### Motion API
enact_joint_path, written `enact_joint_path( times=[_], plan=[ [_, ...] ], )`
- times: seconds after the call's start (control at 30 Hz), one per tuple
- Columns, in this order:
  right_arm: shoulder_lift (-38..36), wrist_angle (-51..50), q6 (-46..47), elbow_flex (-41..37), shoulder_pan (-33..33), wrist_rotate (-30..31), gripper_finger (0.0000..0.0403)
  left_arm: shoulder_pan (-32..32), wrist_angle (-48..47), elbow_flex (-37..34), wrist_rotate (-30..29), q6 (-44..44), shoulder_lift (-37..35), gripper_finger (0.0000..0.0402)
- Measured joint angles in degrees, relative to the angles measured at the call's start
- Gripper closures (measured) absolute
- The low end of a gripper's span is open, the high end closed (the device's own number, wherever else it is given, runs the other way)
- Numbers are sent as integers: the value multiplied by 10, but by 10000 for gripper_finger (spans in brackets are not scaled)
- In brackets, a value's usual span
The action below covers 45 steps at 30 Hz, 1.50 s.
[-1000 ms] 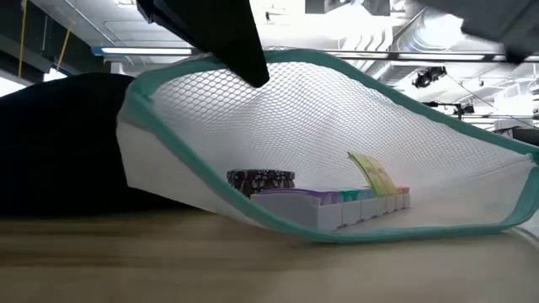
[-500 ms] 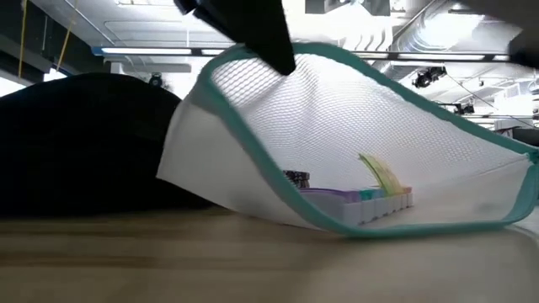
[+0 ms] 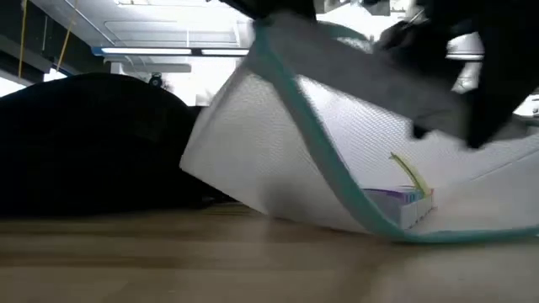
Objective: Unpack backpack
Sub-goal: Put the grey box into the zip bag
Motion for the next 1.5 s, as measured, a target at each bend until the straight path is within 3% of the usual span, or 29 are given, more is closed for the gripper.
enact_joint_path(
  times=[0.33, 0.67, 0.83, 1.13, 1.5],
  plan=[
    [22, -16, 43, 20, -26, 49, 170, 0, -7, 0, 13, -3, 0, 402],
    [21, -41, 51, 15, -38, -11, 169, -1, -39, -1, 21, -36, 0, 402],
    [21, -40, 53, 15, -40, 16, 153, -2, -40, -1, 28, -37, 0, 402],
    [18, -39, 85, 16, -42, 151, 129, -4, -43, -1, 50, -48, 1, 402],
    [11, -35, 57, 16, 4, 137, 128, -6, -60, -1, 49, -65, 1, 402]
  ],
)
